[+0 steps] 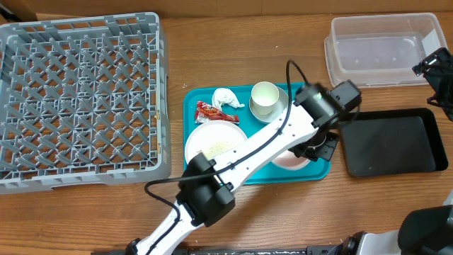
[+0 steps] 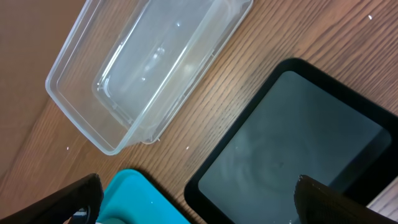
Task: Sort waste into correct bins and load items into the dishwasher
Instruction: 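Lift the pink bowl and carry it left over the dish rack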
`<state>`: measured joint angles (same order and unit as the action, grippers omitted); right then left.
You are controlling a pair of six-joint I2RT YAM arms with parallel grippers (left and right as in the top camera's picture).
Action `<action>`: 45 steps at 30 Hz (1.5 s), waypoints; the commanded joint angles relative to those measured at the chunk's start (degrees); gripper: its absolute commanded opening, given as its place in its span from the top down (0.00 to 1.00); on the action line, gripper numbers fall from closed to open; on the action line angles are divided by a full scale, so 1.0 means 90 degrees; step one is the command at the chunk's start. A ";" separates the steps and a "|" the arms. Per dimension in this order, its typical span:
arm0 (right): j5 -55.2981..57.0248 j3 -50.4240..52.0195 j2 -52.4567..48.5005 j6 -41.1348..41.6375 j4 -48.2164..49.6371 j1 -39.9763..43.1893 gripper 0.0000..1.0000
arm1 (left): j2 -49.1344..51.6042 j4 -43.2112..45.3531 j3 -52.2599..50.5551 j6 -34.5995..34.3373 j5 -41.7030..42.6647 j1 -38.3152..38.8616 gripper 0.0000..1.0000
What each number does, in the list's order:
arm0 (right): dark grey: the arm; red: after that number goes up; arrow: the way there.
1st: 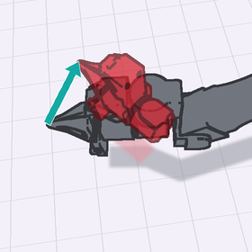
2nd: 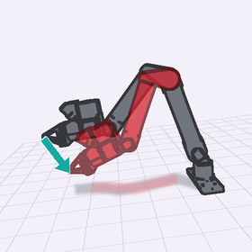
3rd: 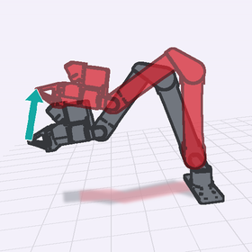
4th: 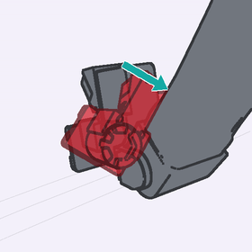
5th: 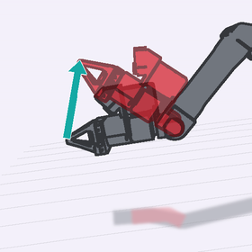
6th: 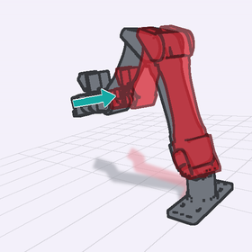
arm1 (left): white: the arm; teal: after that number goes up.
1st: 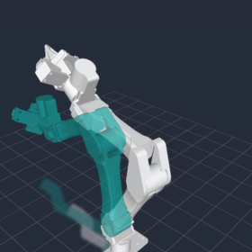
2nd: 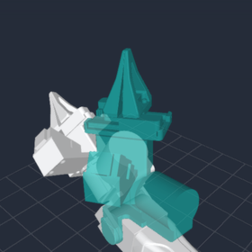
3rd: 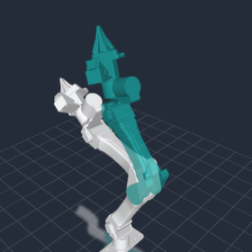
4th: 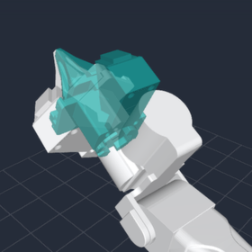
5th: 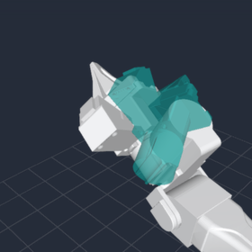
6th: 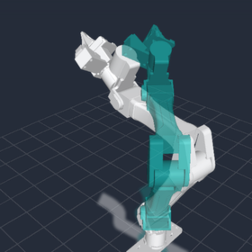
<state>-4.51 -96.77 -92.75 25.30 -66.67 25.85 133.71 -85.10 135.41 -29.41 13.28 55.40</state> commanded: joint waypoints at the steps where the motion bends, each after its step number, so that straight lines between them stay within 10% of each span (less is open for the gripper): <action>1: -0.0002 -0.0083 0.0012 0.0022 0.0015 0.0005 0.00 | -0.0126 -0.0923 0.1817 0.0457 -0.0136 -0.0284 0.96; 17: -0.0002 -0.0083 0.0012 0.0022 0.0015 0.0005 0.00 | -0.1066 -0.1290 0.3164 0.1528 -0.0146 -0.5207 0.96; 23: -0.0002 -0.0083 0.0012 0.0022 0.0015 0.0005 0.00 | -0.0452 -0.1299 0.3014 0.4959 0.4396 -0.6972 0.96; 45: -0.0002 -0.0083 0.0012 0.0019 0.0015 0.0005 0.00 | 0.2565 -0.1137 0.2994 0.5554 0.8347 -0.9823 0.96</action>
<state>-4.51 -96.77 -92.75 25.30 -66.70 25.85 153.36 -95.20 162.36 18.48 79.37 -31.73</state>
